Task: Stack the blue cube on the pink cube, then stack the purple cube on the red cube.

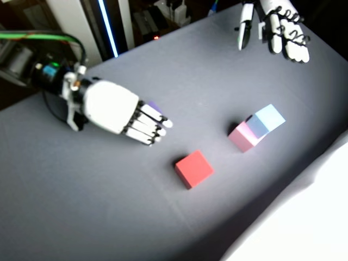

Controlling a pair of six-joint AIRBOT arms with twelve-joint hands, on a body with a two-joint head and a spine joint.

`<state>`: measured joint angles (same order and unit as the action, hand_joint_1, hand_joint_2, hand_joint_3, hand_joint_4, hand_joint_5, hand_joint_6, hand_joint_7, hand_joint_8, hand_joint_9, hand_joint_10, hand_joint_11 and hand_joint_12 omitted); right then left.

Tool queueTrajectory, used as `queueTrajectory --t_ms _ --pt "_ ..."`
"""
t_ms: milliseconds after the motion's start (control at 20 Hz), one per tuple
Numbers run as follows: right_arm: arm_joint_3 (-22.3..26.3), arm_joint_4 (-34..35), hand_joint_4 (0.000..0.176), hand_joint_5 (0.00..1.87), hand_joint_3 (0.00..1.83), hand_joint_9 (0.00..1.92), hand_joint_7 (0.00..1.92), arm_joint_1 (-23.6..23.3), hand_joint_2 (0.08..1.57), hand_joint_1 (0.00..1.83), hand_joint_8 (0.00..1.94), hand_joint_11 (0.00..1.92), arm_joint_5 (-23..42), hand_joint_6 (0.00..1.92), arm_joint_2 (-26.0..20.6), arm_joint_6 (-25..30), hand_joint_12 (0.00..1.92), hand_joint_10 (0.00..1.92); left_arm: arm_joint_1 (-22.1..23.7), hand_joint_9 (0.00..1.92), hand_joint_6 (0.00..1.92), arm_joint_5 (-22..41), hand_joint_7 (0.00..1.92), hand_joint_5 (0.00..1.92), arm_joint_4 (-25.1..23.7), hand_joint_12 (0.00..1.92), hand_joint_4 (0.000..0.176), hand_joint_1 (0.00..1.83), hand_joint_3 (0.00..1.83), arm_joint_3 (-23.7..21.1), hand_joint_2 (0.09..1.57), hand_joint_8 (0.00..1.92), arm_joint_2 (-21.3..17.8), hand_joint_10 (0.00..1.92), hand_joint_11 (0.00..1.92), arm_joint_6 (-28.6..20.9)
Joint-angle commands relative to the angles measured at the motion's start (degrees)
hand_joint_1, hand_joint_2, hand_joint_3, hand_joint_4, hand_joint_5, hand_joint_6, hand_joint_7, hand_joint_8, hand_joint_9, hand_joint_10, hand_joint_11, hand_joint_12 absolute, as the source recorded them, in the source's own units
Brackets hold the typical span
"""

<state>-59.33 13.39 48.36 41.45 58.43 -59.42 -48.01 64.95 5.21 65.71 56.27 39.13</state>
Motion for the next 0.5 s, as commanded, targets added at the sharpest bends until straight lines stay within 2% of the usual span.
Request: queueTrajectory --t_ms 0,50,100,150,200,250,300,350,400,450 --pt "-0.2 -0.8 0.000 0.62 0.00 0.70 0.70 -1.1 1.31 1.16 1.70 0.68 5.8 1.35 -0.1 -0.1 1.92 1.72 0.0 0.00 0.00 8.2 0.00 0.00 0.8 0.00 0.117 0.60 0.00 -0.2 1.36 0.00 -0.8 0.00 0.00 -0.2" --pt "-0.2 -1.1 0.000 0.62 0.00 0.70 0.70 -1.8 1.31 1.16 1.70 0.68 6.1 1.35 -0.2 -0.1 1.92 1.72 -0.4 0.00 0.00 8.3 0.00 0.00 0.9 0.00 0.117 0.60 0.00 -0.4 1.36 0.00 -1.0 0.00 0.00 -0.2" --pt "-0.1 -1.8 0.000 0.58 0.00 0.66 0.64 -3.0 1.29 1.31 1.53 0.59 7.0 1.45 -1.0 -0.1 1.78 1.68 -1.3 0.00 0.00 8.4 0.00 0.00 1.4 0.00 0.105 0.59 0.00 -0.7 1.36 0.00 -1.3 0.00 0.00 -0.2" --pt "0.1 -2.1 0.000 0.53 0.00 0.64 0.67 -3.6 1.30 1.32 1.54 0.56 7.7 1.44 -1.6 -0.1 1.79 1.69 -1.9 0.00 0.00 8.7 0.00 0.00 1.6 0.00 0.094 0.55 0.01 -0.9 1.36 0.00 -1.4 0.00 0.00 -0.2" --pt "0.2 -2.2 0.000 0.55 0.00 0.65 0.72 -4.1 1.31 1.20 1.63 0.53 8.6 1.42 -2.1 -0.1 1.89 1.68 -2.5 0.00 0.00 9.0 0.00 0.00 1.9 0.00 0.073 0.54 0.00 -1.1 1.36 0.00 -1.4 0.00 0.00 -0.2" --pt "0.2 -2.2 0.000 0.57 0.00 0.67 0.75 -4.9 1.30 1.18 1.61 0.56 9.7 1.40 -2.7 -0.1 1.88 1.64 -3.0 0.00 0.00 9.4 0.00 0.00 2.3 0.00 0.061 0.54 0.00 -1.4 1.36 0.00 -1.4 0.00 0.00 -0.2" --pt "0.0 -2.2 0.000 0.61 0.00 0.71 0.75 -5.7 1.29 1.18 1.63 0.63 10.1 1.34 -2.9 -0.4 1.91 1.68 -3.5 0.00 0.00 9.8 0.00 0.00 2.6 0.00 0.058 0.56 0.00 -1.6 1.36 0.00 -1.4 0.00 0.00 -0.2" --pt "-0.5 -2.2 0.000 0.63 0.00 0.64 0.70 -7.0 1.30 1.16 1.66 0.59 10.1 1.35 -3.0 -0.9 1.92 1.74 -4.0 0.00 0.00 10.2 0.00 0.00 2.9 0.00 0.059 0.55 0.00 -1.7 1.36 0.00 -1.4 0.00 0.00 -0.3" --pt "-1.4 -2.0 0.000 0.67 0.00 0.57 0.68 -8.7 1.29 1.13 1.59 0.49 9.8 1.38 -3.0 -1.7 1.92 1.65 -4.6 0.00 0.00 10.5 0.00 0.00 3.2 0.00 0.042 0.58 0.00 -1.8 1.36 0.00 -1.3 0.00 0.00 -0.5" --pt "-2.1 -1.0 0.000 0.65 0.00 0.58 0.69 -10.5 1.30 1.13 1.59 0.52 9.2 1.39 -2.9 -3.2 1.92 1.63 -4.9 0.00 0.00 10.5 0.00 0.01 3.4 0.00 0.031 0.57 0.00 -1.8 1.36 0.00 -1.1 0.00 0.00 -0.7"
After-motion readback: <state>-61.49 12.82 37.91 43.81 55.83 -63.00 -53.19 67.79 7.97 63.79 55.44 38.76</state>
